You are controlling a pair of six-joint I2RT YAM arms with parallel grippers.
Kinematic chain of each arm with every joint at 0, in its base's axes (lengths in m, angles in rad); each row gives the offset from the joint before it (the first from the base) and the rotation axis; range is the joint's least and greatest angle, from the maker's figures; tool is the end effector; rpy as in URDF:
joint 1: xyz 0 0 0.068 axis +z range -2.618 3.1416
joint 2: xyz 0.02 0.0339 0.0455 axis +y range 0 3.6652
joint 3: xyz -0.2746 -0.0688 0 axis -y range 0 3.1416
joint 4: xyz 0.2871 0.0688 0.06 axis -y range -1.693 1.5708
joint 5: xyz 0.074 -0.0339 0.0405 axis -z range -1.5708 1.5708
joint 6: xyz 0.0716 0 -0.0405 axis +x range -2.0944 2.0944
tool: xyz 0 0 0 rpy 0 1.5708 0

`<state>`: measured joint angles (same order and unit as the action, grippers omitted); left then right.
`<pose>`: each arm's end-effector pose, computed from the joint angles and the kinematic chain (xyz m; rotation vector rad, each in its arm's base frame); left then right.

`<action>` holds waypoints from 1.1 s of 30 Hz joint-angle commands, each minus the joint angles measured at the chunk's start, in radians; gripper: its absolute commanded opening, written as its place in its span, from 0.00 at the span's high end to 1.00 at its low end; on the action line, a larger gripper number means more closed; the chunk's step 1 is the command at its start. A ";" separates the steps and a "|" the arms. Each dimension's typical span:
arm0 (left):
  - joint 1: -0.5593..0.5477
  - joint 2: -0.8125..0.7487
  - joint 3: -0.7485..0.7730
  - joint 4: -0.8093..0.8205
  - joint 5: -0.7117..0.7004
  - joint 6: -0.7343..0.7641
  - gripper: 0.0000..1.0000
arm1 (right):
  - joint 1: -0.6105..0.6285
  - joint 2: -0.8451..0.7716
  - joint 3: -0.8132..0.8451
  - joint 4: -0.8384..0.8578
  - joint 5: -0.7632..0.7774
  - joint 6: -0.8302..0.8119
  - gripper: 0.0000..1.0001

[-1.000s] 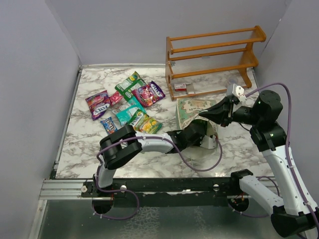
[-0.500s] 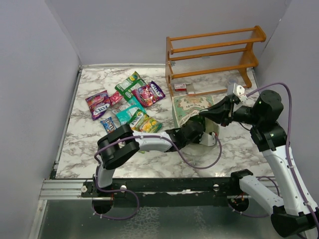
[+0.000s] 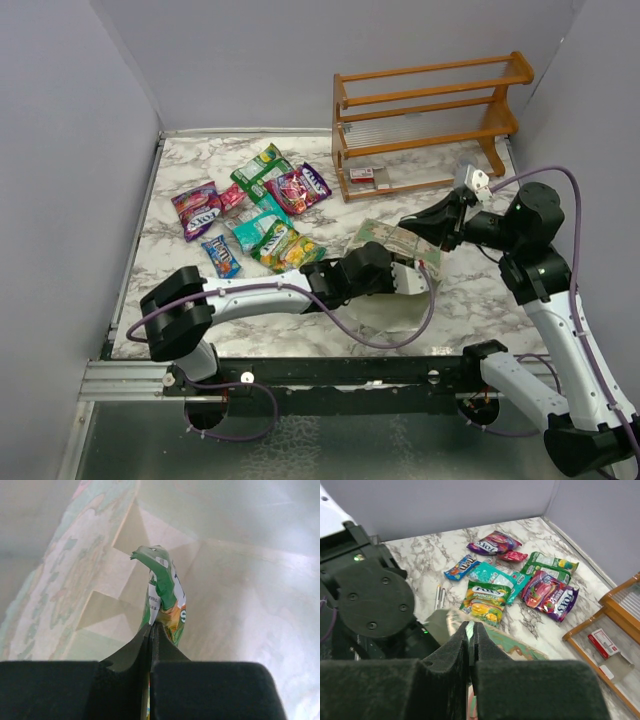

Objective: Take the snacks out of the paper bag
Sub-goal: Take out the snack from the paper bag.

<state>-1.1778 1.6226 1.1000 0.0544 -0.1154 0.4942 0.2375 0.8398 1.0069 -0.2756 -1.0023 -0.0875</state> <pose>0.1771 -0.4056 0.2309 1.4712 1.4274 -0.3107 0.2013 0.1108 0.4127 -0.9963 1.3979 0.9452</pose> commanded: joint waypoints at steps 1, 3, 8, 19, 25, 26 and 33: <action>-0.040 -0.099 -0.040 -0.016 0.039 -0.025 1.00 | 0.002 -0.008 -0.011 0.026 0.092 -0.002 0.98; -0.053 -0.140 -0.052 -0.016 0.037 -0.026 1.00 | 0.002 -0.011 -0.012 0.024 0.117 -0.003 0.98; -0.071 -0.222 -0.058 -0.032 0.006 -0.031 1.00 | 0.002 -0.021 -0.019 0.021 0.156 -0.004 0.98; -0.086 -0.361 -0.006 -0.082 -0.089 -0.086 1.00 | 0.002 -0.045 -0.022 0.021 0.371 0.035 0.98; -0.086 -0.464 0.040 -0.088 -0.057 -0.117 1.00 | 0.002 -0.051 -0.015 0.030 0.486 0.072 0.98; -0.086 -0.478 0.055 -0.090 -0.042 -0.122 1.00 | 0.002 -0.049 -0.014 0.033 0.498 0.078 0.98; -0.086 -0.559 0.163 -0.078 0.041 -0.133 1.00 | 0.002 -0.021 0.008 0.052 0.606 0.156 0.98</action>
<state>-1.2591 1.1229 1.1854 -0.0902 -0.1280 0.3794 0.2375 0.8036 0.9936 -0.2604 -0.5159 -0.0010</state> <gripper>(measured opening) 0.010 0.020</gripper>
